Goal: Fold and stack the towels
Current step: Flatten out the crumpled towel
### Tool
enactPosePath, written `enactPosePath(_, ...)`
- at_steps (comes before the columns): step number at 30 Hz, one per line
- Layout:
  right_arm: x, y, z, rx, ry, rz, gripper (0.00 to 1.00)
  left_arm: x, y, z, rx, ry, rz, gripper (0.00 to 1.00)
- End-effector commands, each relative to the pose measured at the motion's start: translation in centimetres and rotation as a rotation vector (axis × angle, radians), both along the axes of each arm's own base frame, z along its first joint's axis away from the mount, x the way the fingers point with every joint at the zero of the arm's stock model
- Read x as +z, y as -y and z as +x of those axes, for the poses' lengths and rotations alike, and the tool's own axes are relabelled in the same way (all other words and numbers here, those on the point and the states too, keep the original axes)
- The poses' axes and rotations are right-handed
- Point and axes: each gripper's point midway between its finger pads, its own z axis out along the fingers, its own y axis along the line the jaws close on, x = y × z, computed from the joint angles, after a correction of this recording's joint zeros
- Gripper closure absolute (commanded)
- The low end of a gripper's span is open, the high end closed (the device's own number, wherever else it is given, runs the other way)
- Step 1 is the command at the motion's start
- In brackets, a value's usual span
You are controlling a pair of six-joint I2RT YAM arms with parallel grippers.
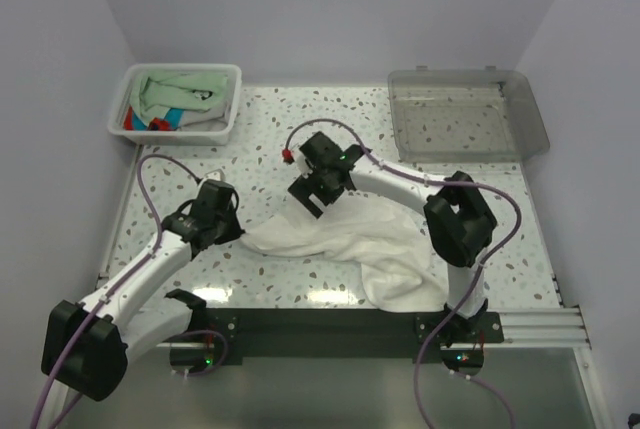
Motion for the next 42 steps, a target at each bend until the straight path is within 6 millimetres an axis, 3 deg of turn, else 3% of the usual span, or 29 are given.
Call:
enactPosePath(1, 5.4, -1.0, 4.1, 0.031, 0.061, 0.121, 0.11, 0.9, -0.4, 0.1, 0.009, 0.025, 0.005, 1.00)
enactPosePath(4, 6.1, -2.7, 5.4, 0.083, 0.052, 0.183, 0.24, 0.8, -0.4, -0.3, 0.015, 0.022, -0.008, 1.00)
enactPosePath(5, 5.0, -3.0, 5.6, 0.089, 0.029, 0.178, 0.29, 0.7, -0.3, -0.4, 0.015, 0.020, -0.013, 1.00)
enactPosePath(8, 4.8, -4.4, 6.6, 0.108, 0.027, 0.214, 0.38, 0.7, -0.2, -0.5, 0.016, 0.017, -0.021, 1.00)
enactPosePath(13, 3.1, -7.5, 7.1, 0.153, -0.031, 0.306, 0.41, 0.8, -0.1, -0.7, 0.016, 0.016, -0.032, 1.00)
enactPosePath(20, -0.4, -7.8, 6.1, 0.180, -0.096, 0.285, 0.41, 0.8, 0.1, -0.8, 0.012, 0.014, -0.043, 1.00)
enactPosePath(24, -1.6, -7.6, 5.4, 0.191, -0.128, 0.269, 0.49, 0.9, 0.1, -0.6, 0.009, 0.017, -0.038, 1.00)
enactPosePath(27, -1.9, -7.0, 5.8, 0.169, -0.114, 0.240, 0.74, 1.1, -0.1, -0.2, 0.010, 0.026, -0.020, 1.00)
enactPosePath(28, -1.7, -6.7, 6.1, 0.155, -0.095, 0.225, 0.87, 1.4, -0.3, 0.2, 0.008, 0.039, -0.005, 1.00)
enactPosePath(31, 1.5, -4.1, 9.0, 0.041, 0.087, 0.136, 0.96, 1.9, -0.4, 1.3, -0.004, 0.057, 0.025, 1.00)
enactPosePath(32, 4.3, -3.1, 10.0, -0.007, 0.175, 0.125, 1.00, 2.9, -0.2, 2.4, -0.006, 0.093, 0.024, 1.00)
enactPosePath(33, 6.0, -0.9, 11.4, -0.098, 0.272, 0.053, 1.00, 3.1, -0.1, 3.0, -0.012, 0.099, 0.032, 1.00)
enactPosePath(35, 9.9, 1.7, 12.2, -0.217, 0.392, 0.016, 1.00, 4.9, 0.4, 5.0, -0.039, 0.165, 0.041, 1.00)
enactPosePath(36, 10.4, 2.6, 11.9, -0.243, 0.407, -0.009, 1.00, 4.8, 0.6, 5.6, -0.055, 0.164, 0.049, 1.00)
enactPosePath(38, 10.4, 3.9, 11.0, -0.300, 0.410, -0.061, 0.99, 6.1, 1.3, 7.3, -0.086, 0.208, 0.049, 1.00)
enactPosePath(41, 7.5, 4.1, 8.5, -0.307, 0.347, -0.126, 0.97, 4.9, 2.2, 8.2, -0.123, 0.185, 0.040, 1.00)
enactPosePath(42, 5.7, 3.7, 6.9, -0.303, 0.288, -0.134, 0.94, 4.1, 2.2, 8.1, -0.125, 0.164, 0.042, 1.00)
